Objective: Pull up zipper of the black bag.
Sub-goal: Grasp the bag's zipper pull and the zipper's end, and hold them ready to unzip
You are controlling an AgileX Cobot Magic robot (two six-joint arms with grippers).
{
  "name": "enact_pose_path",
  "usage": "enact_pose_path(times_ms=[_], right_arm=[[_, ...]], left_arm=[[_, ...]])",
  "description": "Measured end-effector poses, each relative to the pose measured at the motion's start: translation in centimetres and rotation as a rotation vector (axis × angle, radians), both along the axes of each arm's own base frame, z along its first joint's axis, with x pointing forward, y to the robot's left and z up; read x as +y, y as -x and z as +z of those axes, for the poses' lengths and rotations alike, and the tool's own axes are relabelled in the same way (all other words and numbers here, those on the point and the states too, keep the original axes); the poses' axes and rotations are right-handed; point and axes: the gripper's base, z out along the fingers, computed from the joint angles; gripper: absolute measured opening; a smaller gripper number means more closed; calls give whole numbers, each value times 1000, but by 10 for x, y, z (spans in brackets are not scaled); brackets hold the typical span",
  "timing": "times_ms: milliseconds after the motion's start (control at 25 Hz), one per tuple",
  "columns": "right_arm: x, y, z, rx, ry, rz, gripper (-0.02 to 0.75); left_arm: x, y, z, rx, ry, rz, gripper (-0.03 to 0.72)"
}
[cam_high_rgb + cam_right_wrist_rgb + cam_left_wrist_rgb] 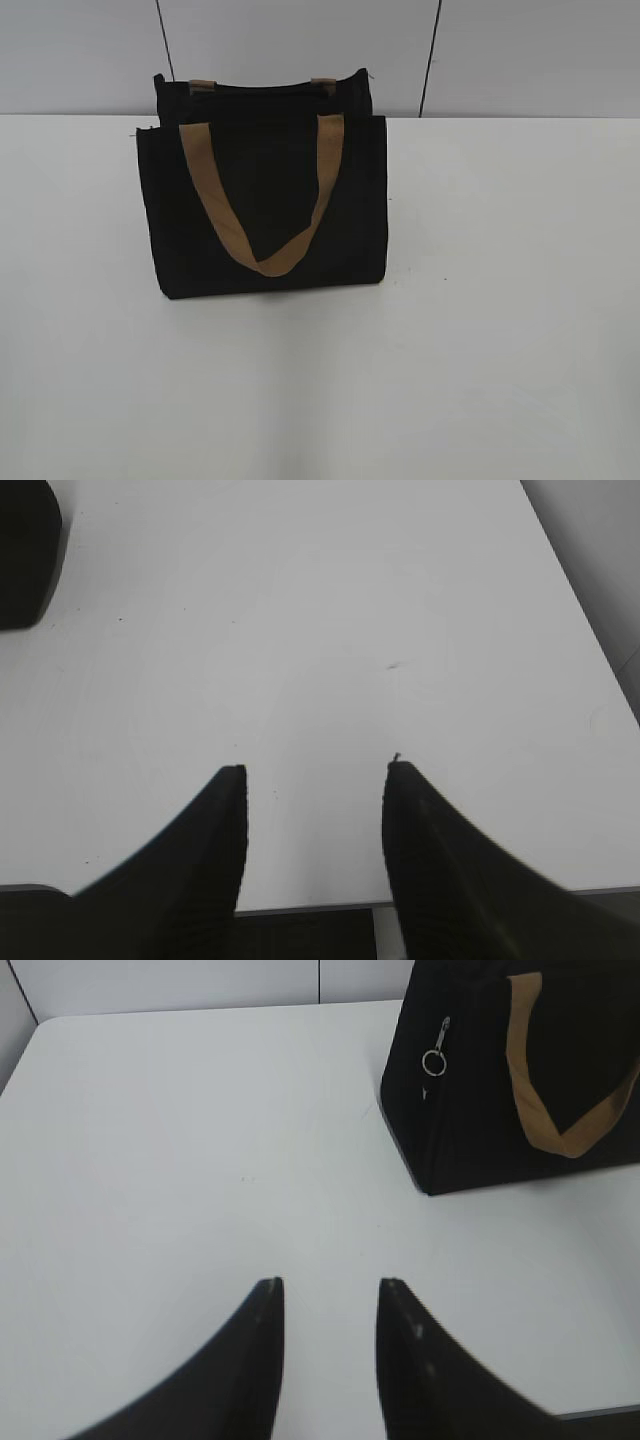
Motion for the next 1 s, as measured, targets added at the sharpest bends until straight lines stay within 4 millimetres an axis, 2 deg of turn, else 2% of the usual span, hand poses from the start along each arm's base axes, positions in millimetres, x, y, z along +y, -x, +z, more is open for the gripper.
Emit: enact_pose_path(times_ms=[1000], right_arm=[[0,0,0,0,0,0,342]], left_arm=[[0,0,0,0,-3,2,253]])
